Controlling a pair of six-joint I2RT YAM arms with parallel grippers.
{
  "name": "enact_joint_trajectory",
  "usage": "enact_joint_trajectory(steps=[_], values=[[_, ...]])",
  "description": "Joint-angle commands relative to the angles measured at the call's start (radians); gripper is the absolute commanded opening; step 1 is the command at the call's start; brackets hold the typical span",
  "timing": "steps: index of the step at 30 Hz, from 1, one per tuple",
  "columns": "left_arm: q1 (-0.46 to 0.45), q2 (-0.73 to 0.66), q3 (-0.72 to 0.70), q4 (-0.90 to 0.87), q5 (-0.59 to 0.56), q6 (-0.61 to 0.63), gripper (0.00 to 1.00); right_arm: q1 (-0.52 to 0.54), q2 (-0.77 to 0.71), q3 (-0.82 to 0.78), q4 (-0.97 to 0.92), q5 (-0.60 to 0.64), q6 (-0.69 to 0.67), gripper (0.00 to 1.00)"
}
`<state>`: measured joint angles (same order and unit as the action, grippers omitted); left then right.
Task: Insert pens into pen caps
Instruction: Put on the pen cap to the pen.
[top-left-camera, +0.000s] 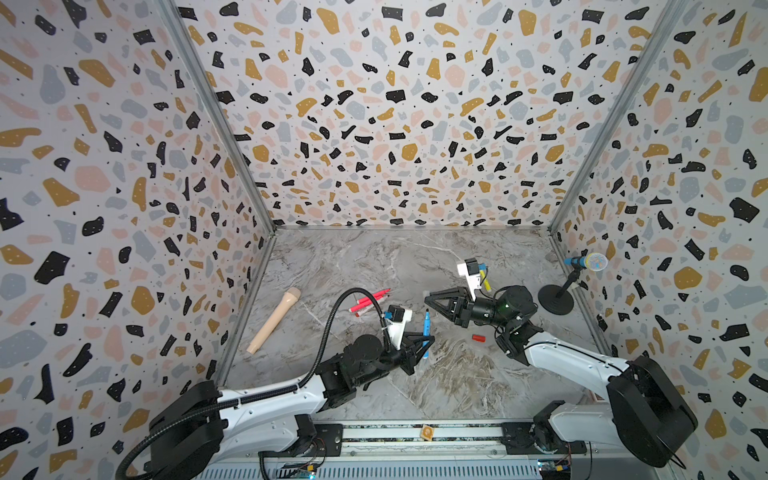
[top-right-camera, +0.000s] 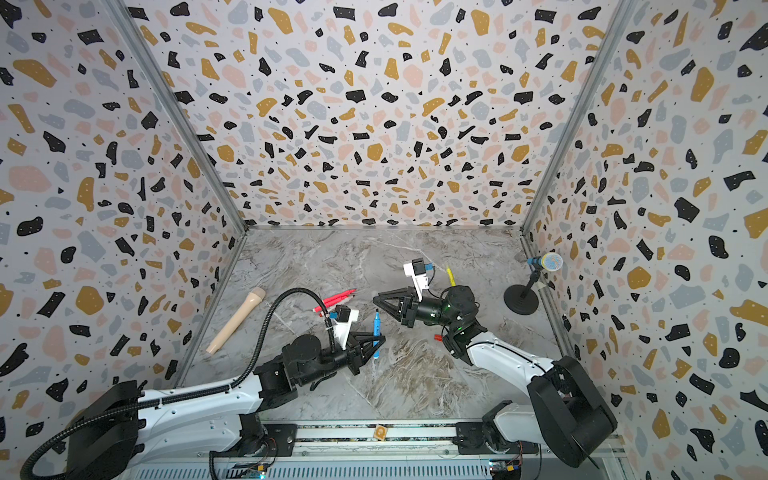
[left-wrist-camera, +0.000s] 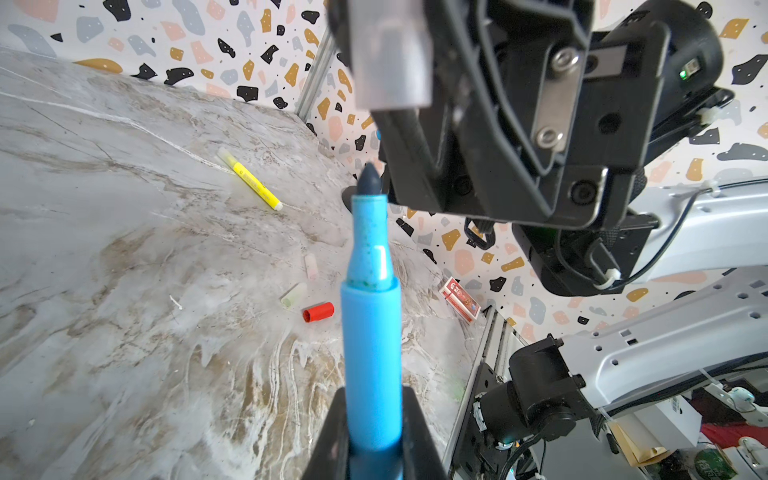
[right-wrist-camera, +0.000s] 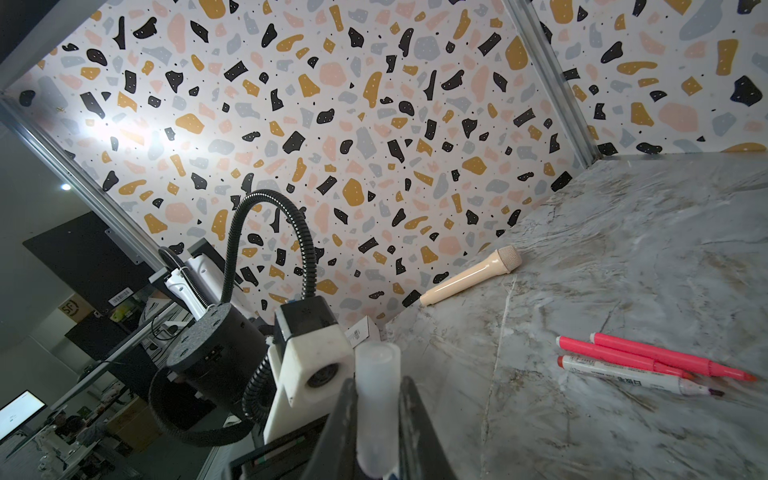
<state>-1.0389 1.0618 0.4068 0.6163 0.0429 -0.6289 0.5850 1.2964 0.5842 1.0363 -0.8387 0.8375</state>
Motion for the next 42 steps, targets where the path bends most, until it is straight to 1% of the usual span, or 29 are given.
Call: enact_joint_trajectory(steps=[1,21,33,37,42], values=[[-0.004,-0.022,0.029,0.053,-0.008,-0.002,0.00,0.009,0.005,0.000,0.056,0.010,0.018,0.14],[-0.004,-0.049,0.019,0.062,-0.025,-0.013,0.00,0.038,-0.013,-0.044,0.100,0.014,0.032,0.14],[-0.004,-0.058,0.006,0.128,-0.035,-0.038,0.00,0.061,-0.024,-0.132,0.217,0.028,0.058,0.15],[-0.004,-0.057,0.004,0.145,-0.037,-0.041,0.00,0.068,-0.025,-0.130,0.209,0.021,0.043,0.16],[-0.004,-0.063,0.001,0.163,-0.031,-0.037,0.00,0.098,-0.048,-0.132,0.157,-0.003,-0.034,0.21]])
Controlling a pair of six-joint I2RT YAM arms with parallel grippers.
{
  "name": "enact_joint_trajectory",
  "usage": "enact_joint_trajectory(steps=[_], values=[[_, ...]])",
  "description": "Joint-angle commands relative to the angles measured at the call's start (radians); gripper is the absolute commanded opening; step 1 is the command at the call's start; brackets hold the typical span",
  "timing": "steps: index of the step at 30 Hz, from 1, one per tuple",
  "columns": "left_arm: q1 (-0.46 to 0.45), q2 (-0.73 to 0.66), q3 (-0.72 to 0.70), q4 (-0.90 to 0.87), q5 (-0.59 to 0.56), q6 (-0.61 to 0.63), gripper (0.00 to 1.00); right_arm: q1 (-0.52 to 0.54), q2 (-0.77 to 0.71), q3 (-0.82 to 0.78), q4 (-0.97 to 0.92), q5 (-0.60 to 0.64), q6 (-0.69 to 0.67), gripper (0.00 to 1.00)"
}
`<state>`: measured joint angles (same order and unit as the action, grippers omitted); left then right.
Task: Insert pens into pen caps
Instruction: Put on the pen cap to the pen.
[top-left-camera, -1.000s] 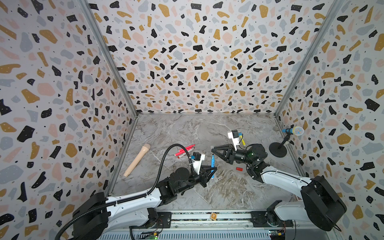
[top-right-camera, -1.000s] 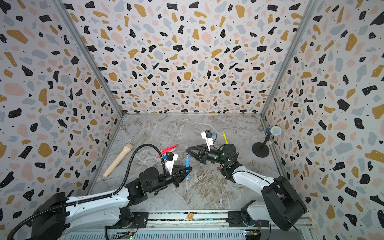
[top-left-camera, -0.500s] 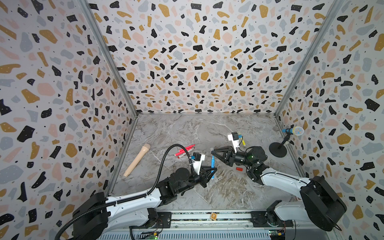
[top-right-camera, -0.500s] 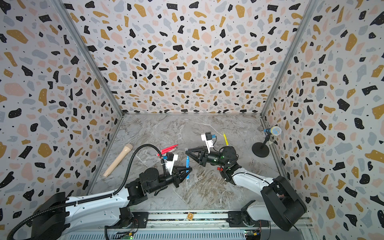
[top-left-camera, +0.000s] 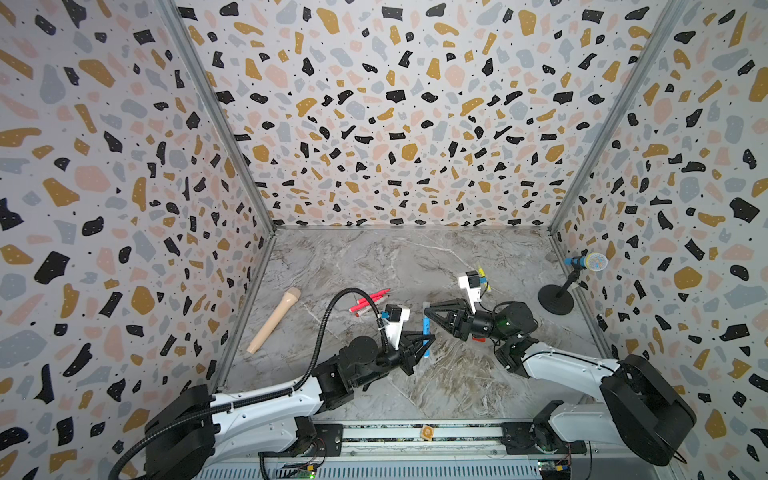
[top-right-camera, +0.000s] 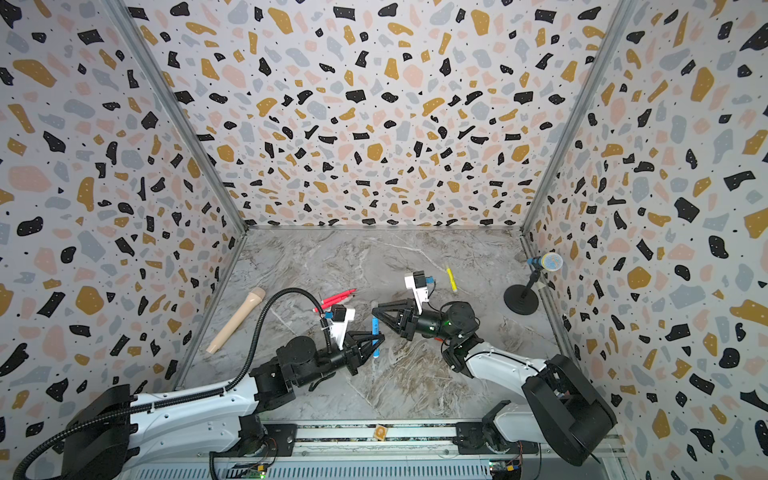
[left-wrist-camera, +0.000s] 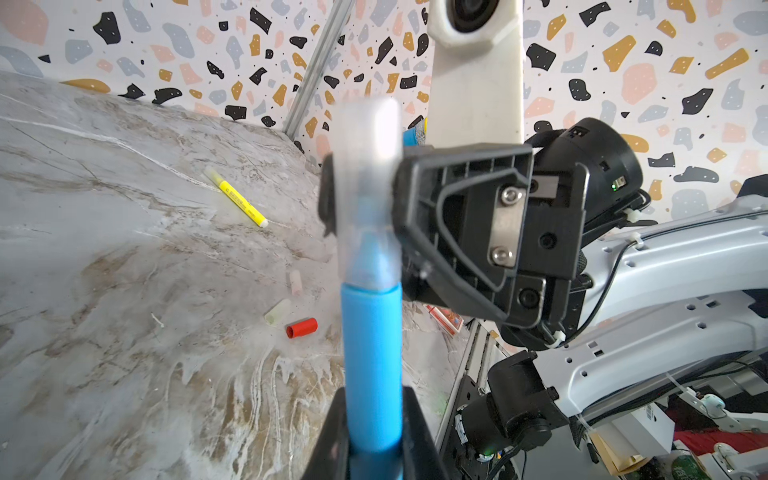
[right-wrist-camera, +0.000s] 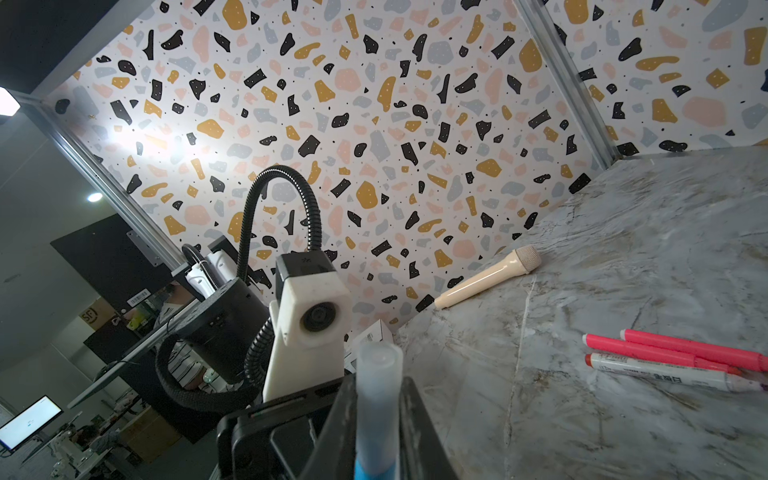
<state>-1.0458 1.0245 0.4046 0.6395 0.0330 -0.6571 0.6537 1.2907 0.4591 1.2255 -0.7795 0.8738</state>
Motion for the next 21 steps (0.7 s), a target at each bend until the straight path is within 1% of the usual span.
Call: enact_joint_trajectory(steps=[1,2,3,4,5,6,7,10,11,14,16,18,21], values=[[0.003,-0.026,0.005,0.139,-0.021,-0.005,0.00,0.036,-0.055,-0.005,-0.056,-0.063,-0.090,0.22],[0.003,-0.027,0.004,0.139,-0.019,-0.002,0.00,0.044,-0.069,-0.001,-0.087,-0.062,-0.114,0.25],[0.003,-0.027,0.003,0.138,-0.019,0.002,0.00,0.052,-0.087,0.004,-0.129,-0.061,-0.146,0.30],[0.003,-0.025,0.000,0.140,-0.019,0.006,0.00,0.059,-0.109,0.011,-0.174,-0.055,-0.175,0.40],[0.003,-0.024,-0.002,0.142,-0.018,0.012,0.00,0.063,-0.131,0.018,-0.219,-0.049,-0.201,0.54],[0.003,-0.023,-0.004,0.141,-0.016,0.018,0.00,0.064,-0.155,0.024,-0.264,-0.044,-0.225,0.61],[0.003,-0.020,-0.005,0.136,-0.014,0.025,0.00,0.062,-0.179,0.031,-0.307,-0.032,-0.244,0.65],[0.003,-0.028,-0.004,0.106,-0.010,0.050,0.00,0.044,-0.276,0.058,-0.515,0.048,-0.335,0.71],[0.003,-0.034,-0.007,0.090,-0.010,0.058,0.00,0.027,-0.306,0.075,-0.596,0.077,-0.363,0.73],[0.003,-0.056,-0.014,0.065,-0.010,0.080,0.00,-0.047,-0.362,0.148,-0.780,0.115,-0.420,0.74],[0.002,-0.067,-0.017,0.054,-0.007,0.091,0.00,-0.069,-0.350,0.237,-0.913,0.128,-0.477,0.73],[0.001,-0.073,-0.017,0.038,-0.005,0.105,0.00,-0.070,-0.304,0.350,-1.042,0.136,-0.537,0.71],[0.001,-0.075,-0.013,0.025,0.002,0.118,0.00,-0.067,-0.228,0.458,-1.108,0.098,-0.558,0.67]])
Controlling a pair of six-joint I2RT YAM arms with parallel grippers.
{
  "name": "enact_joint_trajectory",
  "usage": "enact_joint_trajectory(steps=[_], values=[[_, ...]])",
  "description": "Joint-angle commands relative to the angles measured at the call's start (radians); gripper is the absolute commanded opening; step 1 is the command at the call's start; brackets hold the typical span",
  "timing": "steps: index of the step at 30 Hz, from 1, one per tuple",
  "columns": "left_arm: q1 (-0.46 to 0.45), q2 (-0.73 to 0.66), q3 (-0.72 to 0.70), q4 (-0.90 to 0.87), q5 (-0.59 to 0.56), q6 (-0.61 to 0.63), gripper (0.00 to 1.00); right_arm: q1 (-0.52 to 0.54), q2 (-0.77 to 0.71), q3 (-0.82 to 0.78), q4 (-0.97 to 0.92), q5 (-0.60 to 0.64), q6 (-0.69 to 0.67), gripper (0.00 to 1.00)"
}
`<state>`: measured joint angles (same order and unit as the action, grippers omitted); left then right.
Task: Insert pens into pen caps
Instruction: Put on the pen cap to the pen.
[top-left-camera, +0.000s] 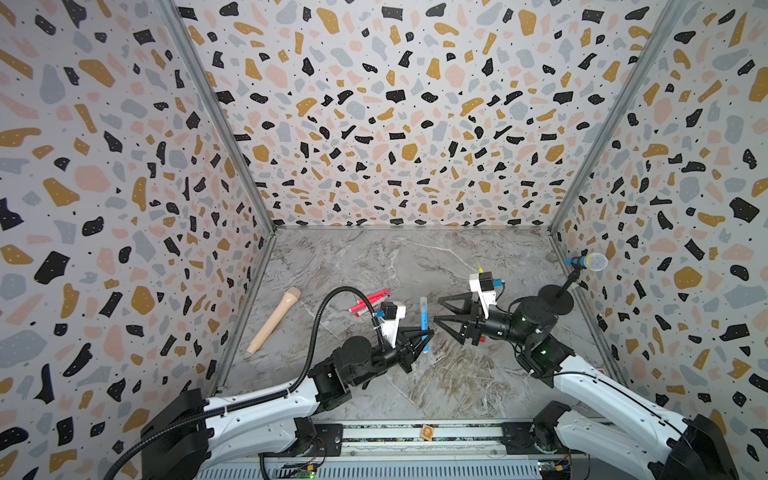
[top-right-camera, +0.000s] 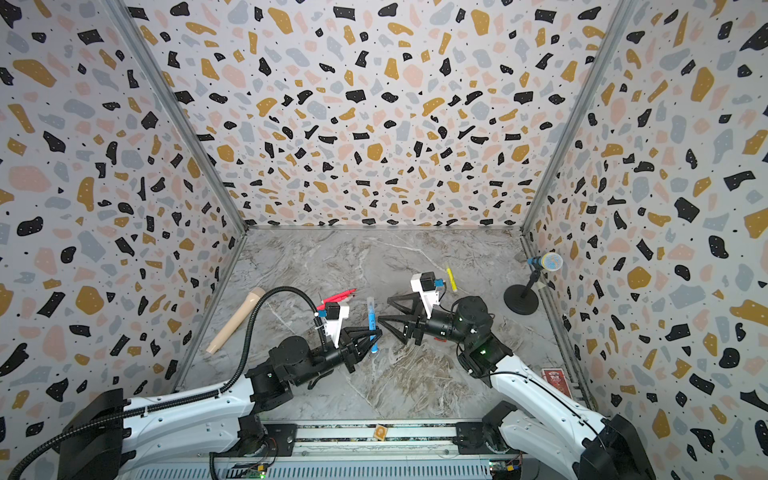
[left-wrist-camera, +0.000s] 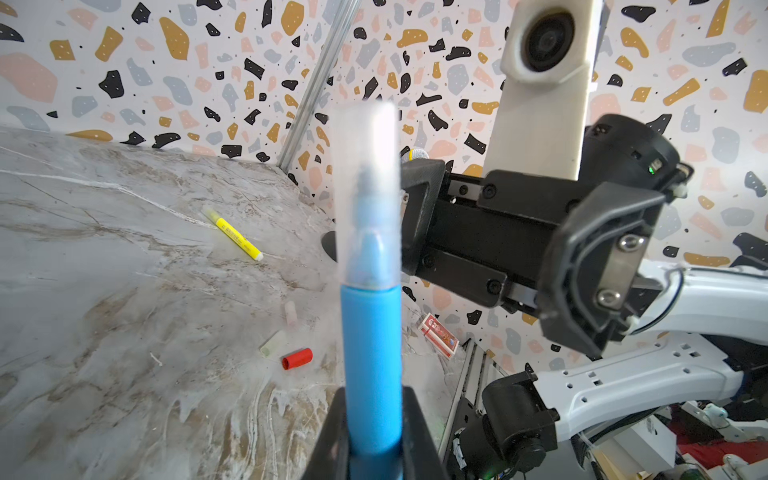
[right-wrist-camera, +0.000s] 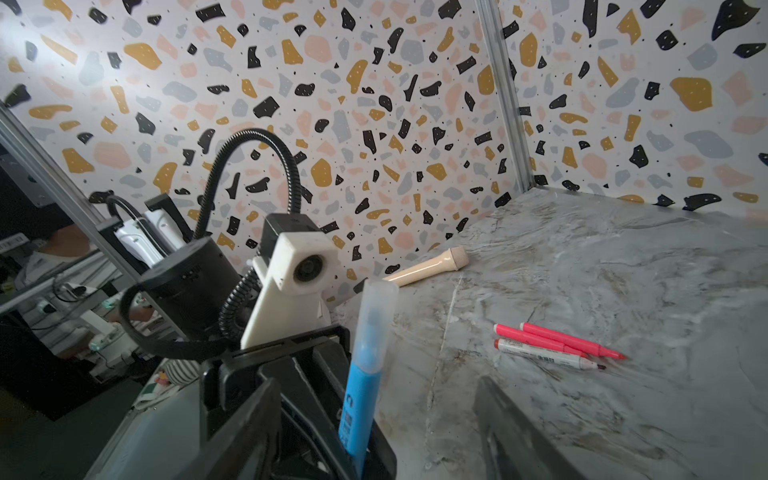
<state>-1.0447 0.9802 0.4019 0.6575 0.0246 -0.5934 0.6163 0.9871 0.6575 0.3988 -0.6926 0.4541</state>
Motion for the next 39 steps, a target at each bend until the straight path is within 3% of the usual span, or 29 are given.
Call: enact_joint_trajectory(steps=[1,16,30,35,39], values=[[-0.001,-0.030,-0.008,0.004,0.013,0.056,0.00,-0.027,0.097,0.284,-0.289,-0.003,-0.137,0.65],[-0.006,-0.024,0.012,-0.013,0.011,0.072,0.00,0.056,0.211,0.389,-0.323,-0.062,-0.149,0.55],[-0.006,-0.031,0.013,-0.019,-0.016,0.071,0.00,0.100,0.224,0.372,-0.341,-0.105,-0.160,0.30],[-0.006,-0.040,0.019,-0.015,-0.039,0.074,0.00,0.116,0.212,0.335,-0.331,-0.105,-0.156,0.08],[-0.006,-0.052,0.031,-0.010,-0.069,0.085,0.00,0.127,0.202,0.295,-0.334,-0.096,-0.153,0.03]])
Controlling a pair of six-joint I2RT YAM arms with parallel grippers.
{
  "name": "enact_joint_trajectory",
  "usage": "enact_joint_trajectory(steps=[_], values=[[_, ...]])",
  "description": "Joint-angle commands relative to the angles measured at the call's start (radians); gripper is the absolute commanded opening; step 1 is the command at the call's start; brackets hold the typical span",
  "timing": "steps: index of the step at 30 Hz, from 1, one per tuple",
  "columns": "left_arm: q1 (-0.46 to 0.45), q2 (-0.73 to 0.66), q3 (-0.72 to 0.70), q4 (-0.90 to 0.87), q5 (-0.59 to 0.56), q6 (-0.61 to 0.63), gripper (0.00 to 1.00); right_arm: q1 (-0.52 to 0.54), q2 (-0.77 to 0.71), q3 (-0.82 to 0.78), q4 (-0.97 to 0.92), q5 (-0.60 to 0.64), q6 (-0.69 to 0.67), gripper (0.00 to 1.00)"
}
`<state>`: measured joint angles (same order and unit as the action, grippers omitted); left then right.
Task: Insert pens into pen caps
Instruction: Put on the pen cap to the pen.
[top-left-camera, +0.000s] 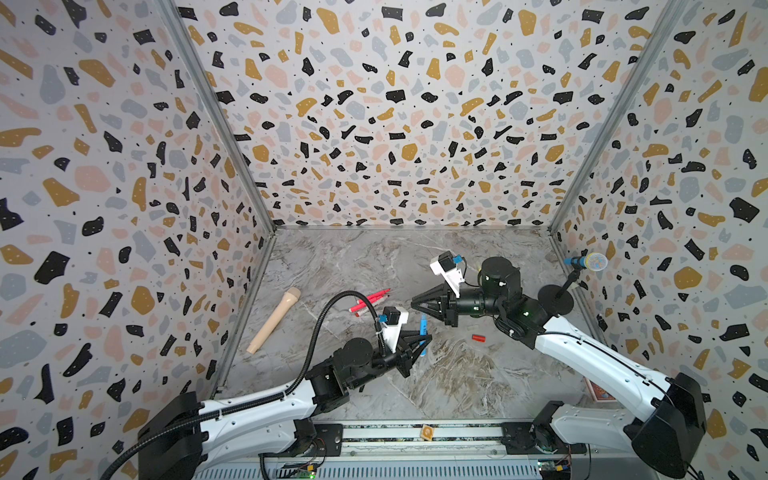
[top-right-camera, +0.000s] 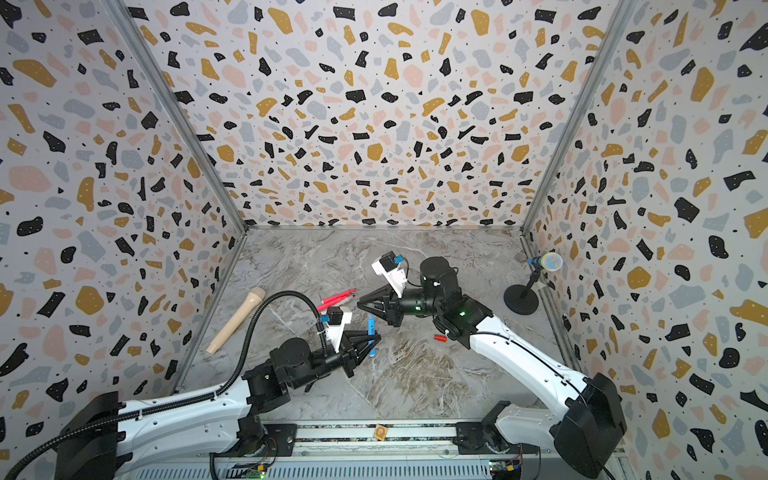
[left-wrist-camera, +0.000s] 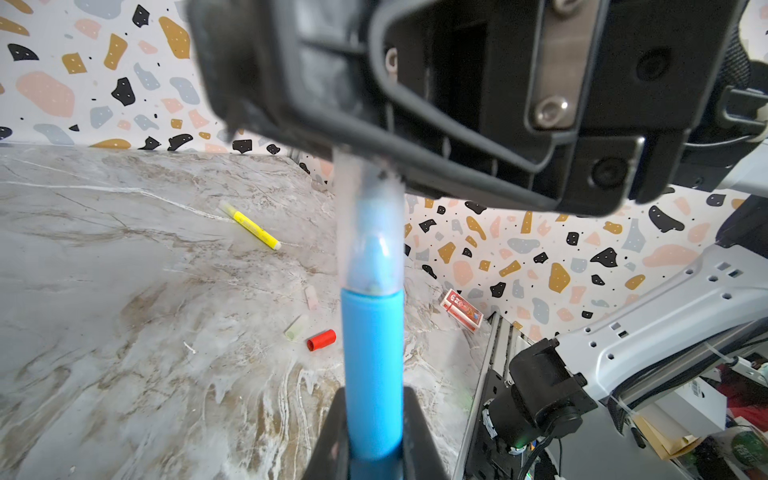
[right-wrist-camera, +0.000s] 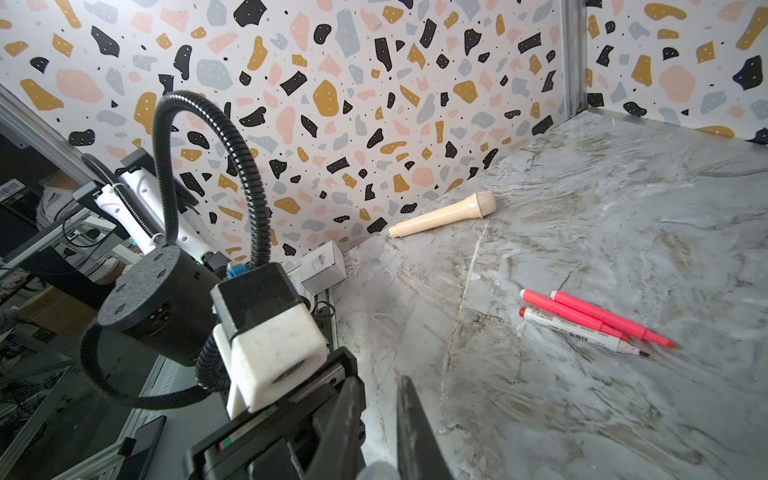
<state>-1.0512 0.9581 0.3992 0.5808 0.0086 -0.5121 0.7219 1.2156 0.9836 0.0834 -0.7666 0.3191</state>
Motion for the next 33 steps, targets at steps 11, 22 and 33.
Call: enact_joint_trajectory(steps=[11,22,33], values=[[0.005,-0.099,0.044,0.154,-0.101,0.043,0.00,0.066,-0.085,-0.217,0.016,0.058,0.009,0.00],[0.081,-0.077,0.135,0.218,0.034,0.070,0.00,0.196,-0.095,-0.449,0.132,0.127,0.090,0.00],[0.149,-0.140,0.127,0.232,0.041,0.043,0.00,0.244,-0.076,-0.533,0.150,0.187,0.109,0.00]])
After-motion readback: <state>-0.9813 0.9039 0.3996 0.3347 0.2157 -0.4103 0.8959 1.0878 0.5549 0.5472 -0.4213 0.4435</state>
